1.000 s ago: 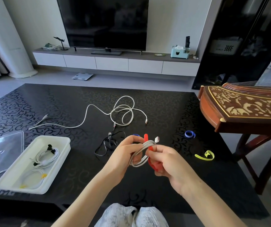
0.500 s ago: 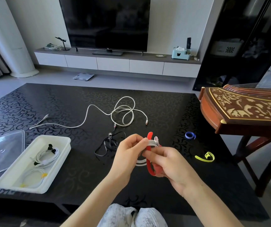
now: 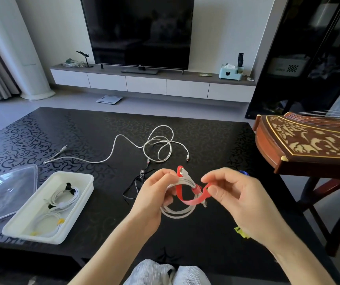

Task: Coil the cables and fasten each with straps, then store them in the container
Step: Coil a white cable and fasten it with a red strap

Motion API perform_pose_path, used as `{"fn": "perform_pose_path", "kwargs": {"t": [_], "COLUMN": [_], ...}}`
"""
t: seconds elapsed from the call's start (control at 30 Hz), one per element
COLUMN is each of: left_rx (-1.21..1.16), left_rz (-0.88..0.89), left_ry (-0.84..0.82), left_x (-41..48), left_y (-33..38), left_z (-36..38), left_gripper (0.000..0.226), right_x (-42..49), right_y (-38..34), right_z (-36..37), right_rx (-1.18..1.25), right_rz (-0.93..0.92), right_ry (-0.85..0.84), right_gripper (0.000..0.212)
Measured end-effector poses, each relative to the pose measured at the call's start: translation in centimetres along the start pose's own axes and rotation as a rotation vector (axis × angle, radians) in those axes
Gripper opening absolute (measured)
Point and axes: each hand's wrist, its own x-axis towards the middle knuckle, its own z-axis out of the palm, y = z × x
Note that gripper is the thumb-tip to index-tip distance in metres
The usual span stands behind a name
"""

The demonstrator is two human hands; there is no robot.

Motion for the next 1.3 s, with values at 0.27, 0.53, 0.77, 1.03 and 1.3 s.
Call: {"fn": "perform_pose_path", "kwargs": {"t": [0.27, 0.53, 0.77, 1.03, 1.3], "left_rx": [0.136, 0.068, -0.069, -0.097, 0.125], "left_rz": [0.050, 0.005, -0.104, -0.033, 0.106], "left_ry": [-0.094, -0.130, -0.207, -0.268, -0.268], "left_x": [-1.0, -1.5, -1.7, -1.5, -1.6], "left_y": [0.5, 0.7, 1.1, 1.1, 0.8], "left_z": [0.4, 0.0, -0.4, -1.1, -1.2], "left_gripper": [0.014, 0.020, 0.031, 0.037, 0.029], "right_x": [3.9, 3.8, 3.0, 2.8, 4.7], "right_y": [0.5, 1.0, 2.4, 1.6, -1.4], "right_z": [2.1, 3.2, 5.2, 4.6, 0.2], "right_rx": [-0.143, -0.085, -0.374, 0.012, 0.000], "right_rz": [-0.059, -0.061, -0.341, -0.165, 0.041], "right_ry": [0.101, 0.104, 0.281, 0.293, -0.149], "right_gripper": [0.018, 0.026, 0.016, 0.019, 0.026]}}
